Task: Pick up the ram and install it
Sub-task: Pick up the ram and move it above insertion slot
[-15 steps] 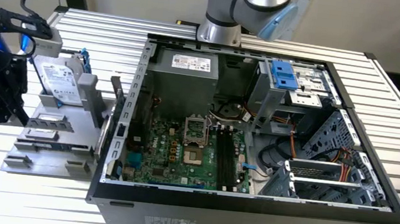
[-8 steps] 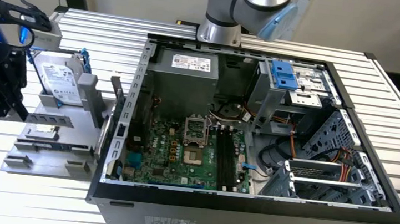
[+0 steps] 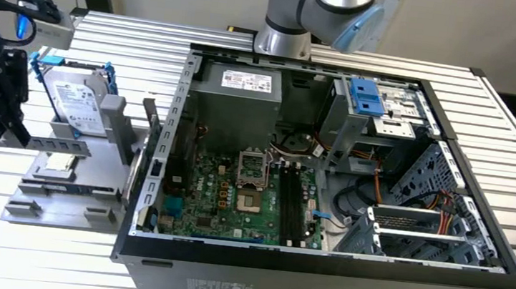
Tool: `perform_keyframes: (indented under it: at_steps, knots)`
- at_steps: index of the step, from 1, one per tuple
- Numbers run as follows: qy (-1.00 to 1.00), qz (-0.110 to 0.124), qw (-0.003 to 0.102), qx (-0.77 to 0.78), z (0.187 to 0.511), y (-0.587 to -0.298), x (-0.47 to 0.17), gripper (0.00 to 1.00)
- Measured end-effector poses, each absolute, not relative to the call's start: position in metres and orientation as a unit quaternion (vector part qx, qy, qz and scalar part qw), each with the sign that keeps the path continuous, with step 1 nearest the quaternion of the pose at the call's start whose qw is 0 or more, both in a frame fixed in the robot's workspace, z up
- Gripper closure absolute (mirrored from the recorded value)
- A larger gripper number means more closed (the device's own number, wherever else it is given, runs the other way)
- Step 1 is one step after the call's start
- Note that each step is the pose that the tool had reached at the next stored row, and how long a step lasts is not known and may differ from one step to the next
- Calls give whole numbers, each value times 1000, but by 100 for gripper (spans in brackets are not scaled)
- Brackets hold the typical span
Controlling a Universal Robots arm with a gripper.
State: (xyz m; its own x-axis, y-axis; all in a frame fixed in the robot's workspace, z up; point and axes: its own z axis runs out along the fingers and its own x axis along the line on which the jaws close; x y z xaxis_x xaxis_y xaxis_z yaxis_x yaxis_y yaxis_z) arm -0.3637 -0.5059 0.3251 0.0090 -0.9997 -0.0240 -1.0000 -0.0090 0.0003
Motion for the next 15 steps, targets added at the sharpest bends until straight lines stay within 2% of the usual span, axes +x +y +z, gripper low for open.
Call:
perform_keyframes:
  at_steps: [15]
  knots:
    - [704, 9, 8, -710, 350, -506, -364, 100]
